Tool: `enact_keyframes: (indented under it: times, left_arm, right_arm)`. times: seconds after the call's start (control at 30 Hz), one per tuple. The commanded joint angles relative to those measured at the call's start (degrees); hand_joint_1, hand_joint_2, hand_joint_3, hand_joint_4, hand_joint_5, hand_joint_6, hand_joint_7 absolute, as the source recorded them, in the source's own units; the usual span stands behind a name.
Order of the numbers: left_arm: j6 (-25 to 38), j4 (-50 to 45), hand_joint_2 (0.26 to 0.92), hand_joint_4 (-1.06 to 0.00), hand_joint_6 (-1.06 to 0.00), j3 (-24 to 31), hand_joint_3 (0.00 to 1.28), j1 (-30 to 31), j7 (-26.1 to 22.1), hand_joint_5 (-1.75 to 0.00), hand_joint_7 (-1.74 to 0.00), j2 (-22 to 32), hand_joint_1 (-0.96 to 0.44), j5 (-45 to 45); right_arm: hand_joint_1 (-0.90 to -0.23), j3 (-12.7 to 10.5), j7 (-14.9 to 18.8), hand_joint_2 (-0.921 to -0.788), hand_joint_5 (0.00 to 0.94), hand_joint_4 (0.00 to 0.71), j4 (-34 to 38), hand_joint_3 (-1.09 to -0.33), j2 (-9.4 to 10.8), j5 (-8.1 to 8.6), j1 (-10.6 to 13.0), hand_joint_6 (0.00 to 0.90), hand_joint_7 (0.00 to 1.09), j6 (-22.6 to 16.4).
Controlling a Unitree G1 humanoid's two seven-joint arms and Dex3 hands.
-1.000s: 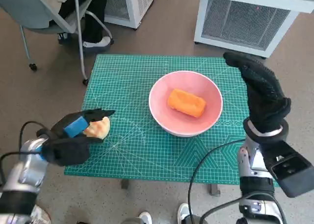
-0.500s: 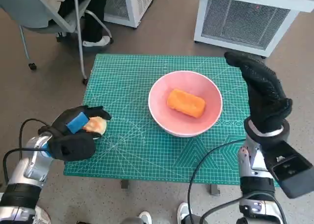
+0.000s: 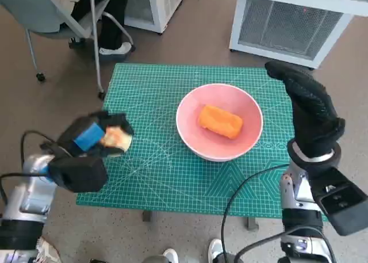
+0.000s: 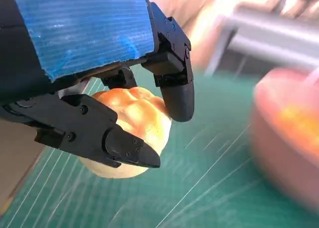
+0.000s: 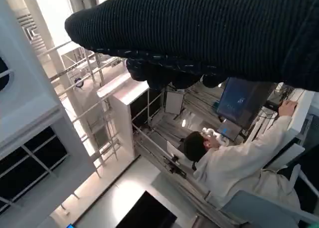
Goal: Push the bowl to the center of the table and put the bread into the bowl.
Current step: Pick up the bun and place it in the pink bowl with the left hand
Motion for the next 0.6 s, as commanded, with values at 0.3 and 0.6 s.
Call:
enact_keyframes:
  times: [0.3, 0.6]
  left_arm:
    - [-0.2, -7.2, 0.921, -0.6, -0.61, -1.5, 0.12, -10.7, 4.3, -1.24, -1.2, -6.5, 0.0, 1.5]
    - [-4.6, -1.5, 0.921, -0.63, -0.63, -9.1, 0.09, -19.1, 5.3, -1.16, -1.22, -13.1, 0.0, 5.4]
  right_arm:
    - [-0.611, -0.5, -0.1, -0.921, 0.002, 0.251, 0.7, -0.74, -0.4, -0.18, 0.3, -0.001, 0.65, 0.6]
    - [-0.609, -0.2, -0.3, -0.921, 0.003, 0.254, 0.2, -0.74, 0.1, -0.71, 0.6, -0.001, 0.65, 0.3]
